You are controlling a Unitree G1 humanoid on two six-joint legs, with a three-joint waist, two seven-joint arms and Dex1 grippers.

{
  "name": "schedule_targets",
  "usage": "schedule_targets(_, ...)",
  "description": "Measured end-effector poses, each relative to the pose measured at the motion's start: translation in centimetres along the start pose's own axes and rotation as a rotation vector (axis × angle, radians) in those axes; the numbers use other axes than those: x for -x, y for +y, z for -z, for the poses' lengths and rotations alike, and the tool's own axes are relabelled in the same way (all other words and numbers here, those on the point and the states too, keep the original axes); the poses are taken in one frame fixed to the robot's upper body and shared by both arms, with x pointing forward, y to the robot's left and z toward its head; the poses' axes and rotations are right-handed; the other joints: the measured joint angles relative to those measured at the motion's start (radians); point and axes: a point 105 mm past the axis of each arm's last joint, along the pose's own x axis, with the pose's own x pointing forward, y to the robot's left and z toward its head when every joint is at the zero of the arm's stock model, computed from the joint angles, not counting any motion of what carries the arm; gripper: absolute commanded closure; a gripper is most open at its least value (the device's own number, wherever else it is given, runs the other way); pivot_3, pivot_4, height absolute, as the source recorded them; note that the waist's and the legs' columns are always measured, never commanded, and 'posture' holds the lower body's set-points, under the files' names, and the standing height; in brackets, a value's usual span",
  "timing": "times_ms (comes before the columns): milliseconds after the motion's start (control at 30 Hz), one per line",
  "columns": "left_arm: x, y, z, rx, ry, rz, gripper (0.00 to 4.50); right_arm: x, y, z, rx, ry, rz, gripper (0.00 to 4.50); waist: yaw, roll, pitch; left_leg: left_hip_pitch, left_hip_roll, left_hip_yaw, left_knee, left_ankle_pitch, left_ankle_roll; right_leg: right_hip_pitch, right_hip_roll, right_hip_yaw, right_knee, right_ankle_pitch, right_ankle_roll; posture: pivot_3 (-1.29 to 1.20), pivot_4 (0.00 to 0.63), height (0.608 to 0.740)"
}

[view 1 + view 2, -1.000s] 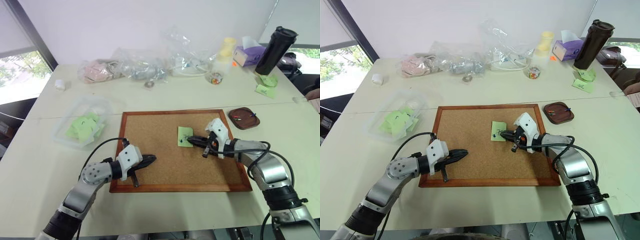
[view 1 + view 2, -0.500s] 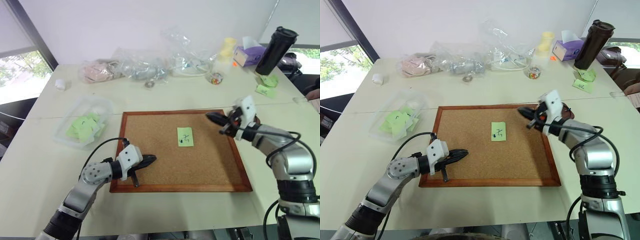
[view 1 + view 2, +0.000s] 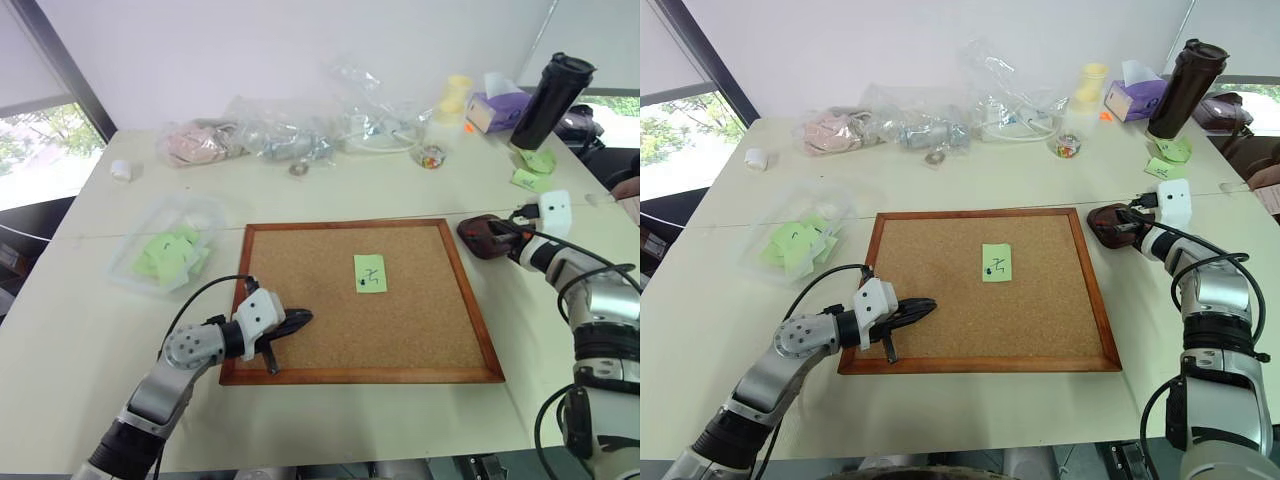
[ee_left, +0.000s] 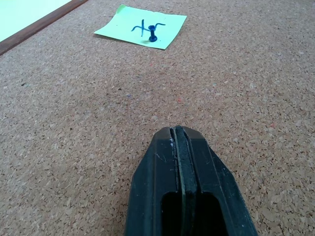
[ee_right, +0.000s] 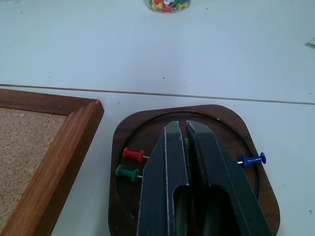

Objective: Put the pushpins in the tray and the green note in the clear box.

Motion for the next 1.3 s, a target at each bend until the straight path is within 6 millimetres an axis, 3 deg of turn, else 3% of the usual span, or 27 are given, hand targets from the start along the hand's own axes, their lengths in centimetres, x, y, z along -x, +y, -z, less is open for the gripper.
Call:
schedule_targets(33, 0.0, 0.0, 0.0, 0.0, 0.0, -0.001, 4.5, 0.0, 0.0, 0.1, 0.0, 0.0, 0.0, 3.61, 0.0, 0.0, 0.0, 0.0, 0.0, 0.0, 0.0, 0.0, 0.0, 0.0, 0.0, 0.0, 0.0, 0.0, 0.0, 0.0, 0.15, 0.74)
schedule_targets(133, 0.0, 0.0, 0.0, 0.001, 0.0, -0.002, 4.5, -0.1, 0.0, 0.4, -0.005, 0.007, 0.001, 2.1, 0.0, 0.0, 0.0, 0.0, 0.0, 0.0, 0.0, 0.0, 0.0, 0.0, 0.0, 0.0, 0.0, 0.0, 0.0, 0.0, 0.15, 0.74)
schedule_targets(767, 0.0, 0.0, 0.0, 0.001, -0.001, -0.005, 4.5, 0.4, 0.0, 2.1, -0.018, 0.049, -0.005, 2.1, -0.001, 0.0, 0.0, 0.0, 0.0, 0.0, 0.0, 0.0, 0.0, 0.0, 0.0, 0.0, 0.0, 0.0, 0.0, 0.0, 0.15, 0.74)
schedule_targets(1167, -0.1, -0.1, 0.0, 0.002, -0.003, -0.003, 4.5, 1.3, 1.3, -2.8, 0.019, -0.093, -0.067, 2.1, 0.002, 0.001, 0.0, 0.0, 0.0, 0.0, 0.0, 0.0, 0.0, 0.0, 0.0, 0.001, 0.0, 0.0, 0.0, 0.0, 0.15, 0.74)
schedule_targets(1300, -0.1, 0.0, 0.0, 0.001, -0.005, -0.001, 4.5, 2.3, 3.5, -2.9, 0.056, -0.078, -0.185, 2.1, 0.003, 0.001, 0.0, 0.0, 0.0, 0.0, 0.0, 0.0, 0.0, 0.0, 0.0, 0.001, 0.0, 0.0, 0.0, 0.0, 0.15, 0.74)
